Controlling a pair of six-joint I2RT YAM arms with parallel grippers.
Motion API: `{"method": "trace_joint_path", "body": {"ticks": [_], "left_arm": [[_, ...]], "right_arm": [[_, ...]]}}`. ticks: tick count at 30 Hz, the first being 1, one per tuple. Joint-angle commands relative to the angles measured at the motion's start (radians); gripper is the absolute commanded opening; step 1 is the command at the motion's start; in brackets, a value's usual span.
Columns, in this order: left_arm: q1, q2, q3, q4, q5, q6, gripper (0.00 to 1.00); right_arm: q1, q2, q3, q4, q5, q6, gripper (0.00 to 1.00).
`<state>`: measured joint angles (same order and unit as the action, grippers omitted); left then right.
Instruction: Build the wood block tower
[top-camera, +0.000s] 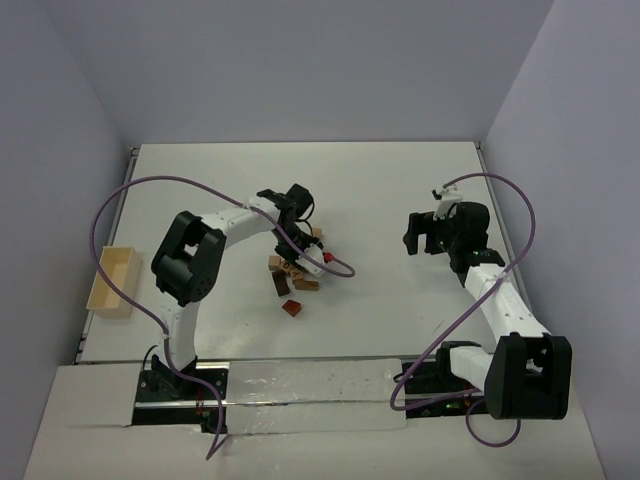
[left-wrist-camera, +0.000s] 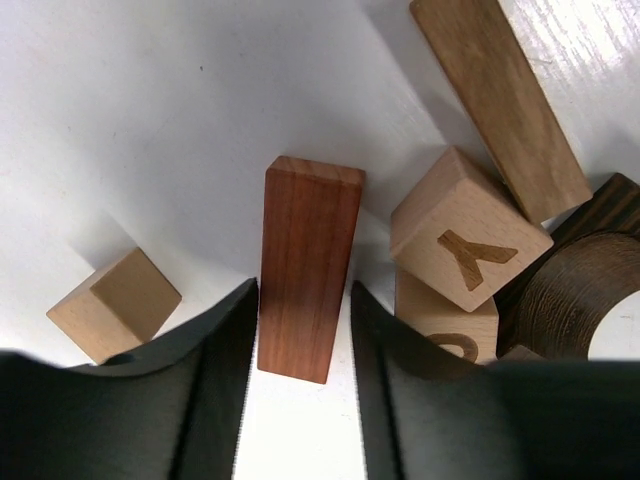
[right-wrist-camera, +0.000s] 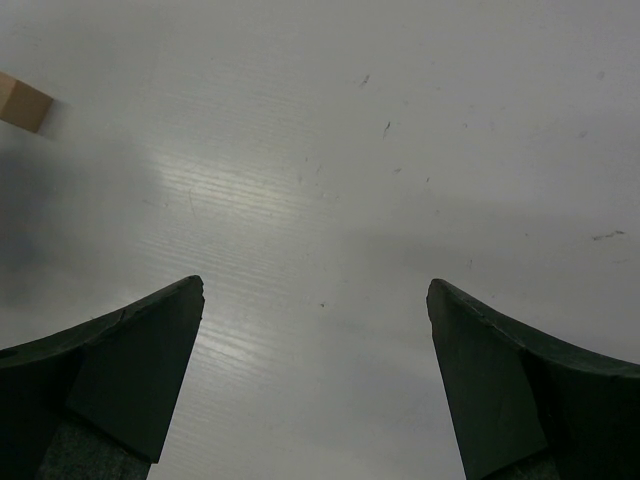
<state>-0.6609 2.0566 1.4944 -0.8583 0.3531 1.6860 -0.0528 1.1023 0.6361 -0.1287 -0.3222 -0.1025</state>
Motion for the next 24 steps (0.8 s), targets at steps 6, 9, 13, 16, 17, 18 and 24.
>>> {"method": "trace_joint_path", "body": {"ticks": [6, 9, 13, 16, 17, 18, 24], "left_arm": [[-0.025, 0.031, -0.008, -0.065, -0.014, -0.021, 0.3], [-0.026, 0.037, 0.004, -0.068, -0.013, -0.1, 0.21], [-0.026, 0.072, 0.072, -0.09, 0.005, -0.322, 0.01], [-0.026, 0.078, 0.081, -0.088, 0.028, -0.472, 0.0], [-0.028, 0.069, 0.066, -0.064, 0.03, -0.511, 0.0], [-0.03, 0.051, 0.033, -0.041, 0.026, -0.58, 0.0], [-0.042, -0.011, -0.058, 0.05, 0.037, -0.774, 0.0]], "right_arm": [[0.001, 0.004, 0.054, 0.001, 0.003, -0.017, 1.0], [0.0, 0.003, 0.057, -0.002, 0.0, -0.017, 1.0], [-0.001, -0.004, 0.057, -0.005, -0.006, -0.017, 1.0], [0.001, -0.007, 0.057, -0.005, -0.006, -0.016, 1.0], [0.0, -0.009, 0.057, -0.005, -0.008, -0.016, 1.0], [-0.001, -0.009, 0.059, -0.005, -0.009, -0.016, 1.0], [0.001, -0.012, 0.06, -0.005, -0.011, -0.014, 1.0]]}}
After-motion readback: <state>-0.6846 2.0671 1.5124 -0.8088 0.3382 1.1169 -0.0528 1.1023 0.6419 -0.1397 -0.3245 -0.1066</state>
